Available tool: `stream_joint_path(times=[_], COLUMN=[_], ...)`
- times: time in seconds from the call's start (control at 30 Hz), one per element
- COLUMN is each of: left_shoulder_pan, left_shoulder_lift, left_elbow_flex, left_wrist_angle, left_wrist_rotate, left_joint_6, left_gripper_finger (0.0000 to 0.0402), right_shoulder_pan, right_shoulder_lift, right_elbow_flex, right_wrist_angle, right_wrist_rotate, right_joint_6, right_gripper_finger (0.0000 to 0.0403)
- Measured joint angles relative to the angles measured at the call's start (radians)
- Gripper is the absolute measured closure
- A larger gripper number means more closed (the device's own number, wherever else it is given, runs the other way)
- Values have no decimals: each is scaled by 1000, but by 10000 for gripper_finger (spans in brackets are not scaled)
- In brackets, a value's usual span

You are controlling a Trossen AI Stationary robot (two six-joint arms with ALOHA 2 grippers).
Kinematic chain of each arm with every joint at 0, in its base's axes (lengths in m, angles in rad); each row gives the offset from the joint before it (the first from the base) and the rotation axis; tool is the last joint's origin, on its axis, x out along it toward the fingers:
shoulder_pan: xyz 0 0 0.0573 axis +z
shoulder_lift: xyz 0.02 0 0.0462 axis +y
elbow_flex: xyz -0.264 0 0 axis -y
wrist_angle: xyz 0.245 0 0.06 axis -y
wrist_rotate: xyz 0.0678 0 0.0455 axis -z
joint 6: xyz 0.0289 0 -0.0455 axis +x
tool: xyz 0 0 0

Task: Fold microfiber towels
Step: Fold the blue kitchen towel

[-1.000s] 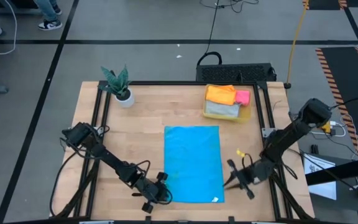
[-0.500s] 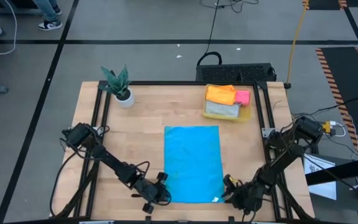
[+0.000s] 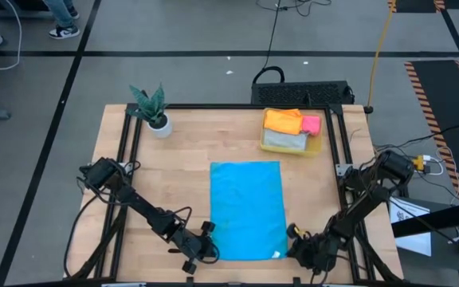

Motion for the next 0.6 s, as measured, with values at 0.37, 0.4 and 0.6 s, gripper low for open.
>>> stream_joint_path(times=[0.37,0.4,0.6], left_shoulder_pan=[-74,-86,-135], left_shoulder_lift=[-102,-116,-190], left_elbow_flex=[0,0,1], left_wrist_angle=[64,84,87], left_wrist_rotate=[-36,-48,-258], left_joint_6=[-21,1,85], left_gripper_finger=[398,398,398], right_shoulder_pan=[36,44,49], right_shoulder_lift=[-152,-172,-275], right_elbow_flex=[-2,-2,-2], right_wrist_angle=[50,58,97], right_wrist_rotate=[-51,-50,6], right_joint_6=[139,151,154], right_gripper_finger=[401,401,402])
